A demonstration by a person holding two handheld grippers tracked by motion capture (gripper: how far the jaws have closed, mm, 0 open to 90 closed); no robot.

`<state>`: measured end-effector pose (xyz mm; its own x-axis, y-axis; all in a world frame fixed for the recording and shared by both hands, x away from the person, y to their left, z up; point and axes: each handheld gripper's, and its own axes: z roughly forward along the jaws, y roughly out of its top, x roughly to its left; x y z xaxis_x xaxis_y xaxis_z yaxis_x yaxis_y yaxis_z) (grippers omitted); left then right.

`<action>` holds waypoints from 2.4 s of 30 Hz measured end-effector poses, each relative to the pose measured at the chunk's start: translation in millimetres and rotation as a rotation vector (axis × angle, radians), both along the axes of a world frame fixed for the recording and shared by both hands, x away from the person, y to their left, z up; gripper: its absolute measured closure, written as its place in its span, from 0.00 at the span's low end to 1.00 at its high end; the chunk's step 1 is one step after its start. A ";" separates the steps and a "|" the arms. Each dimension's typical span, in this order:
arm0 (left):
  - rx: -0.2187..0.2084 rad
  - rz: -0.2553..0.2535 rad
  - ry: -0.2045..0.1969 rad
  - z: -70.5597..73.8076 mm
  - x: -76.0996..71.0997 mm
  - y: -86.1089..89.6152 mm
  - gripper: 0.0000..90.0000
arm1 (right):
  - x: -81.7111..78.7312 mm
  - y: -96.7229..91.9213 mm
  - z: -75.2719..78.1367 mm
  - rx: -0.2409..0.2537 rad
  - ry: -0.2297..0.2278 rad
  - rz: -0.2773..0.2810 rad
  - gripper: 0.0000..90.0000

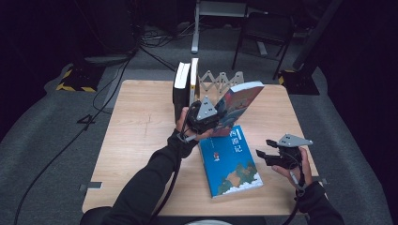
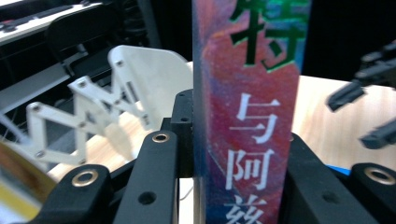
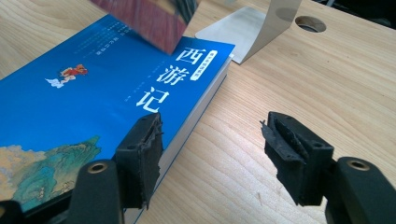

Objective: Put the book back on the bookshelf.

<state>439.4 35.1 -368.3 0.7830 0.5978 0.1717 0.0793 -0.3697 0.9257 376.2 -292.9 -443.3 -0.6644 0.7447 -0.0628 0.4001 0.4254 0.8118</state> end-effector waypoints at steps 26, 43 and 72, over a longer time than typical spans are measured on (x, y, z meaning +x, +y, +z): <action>-0.080 0.162 0.021 -41.5 19.6 68.4 0.82 | 0.7 3.5 -3.7 -0.018 0.002 0.013 0.41; -0.034 0.113 -0.001 -12.0 -2.4 71.1 0.80 | 2.0 8.1 -5.9 -0.032 0.026 0.032 0.40; 0.004 0.150 0.046 18.8 35.6 39.0 0.82 | 2.4 6.4 -7.5 -0.021 0.045 0.072 0.40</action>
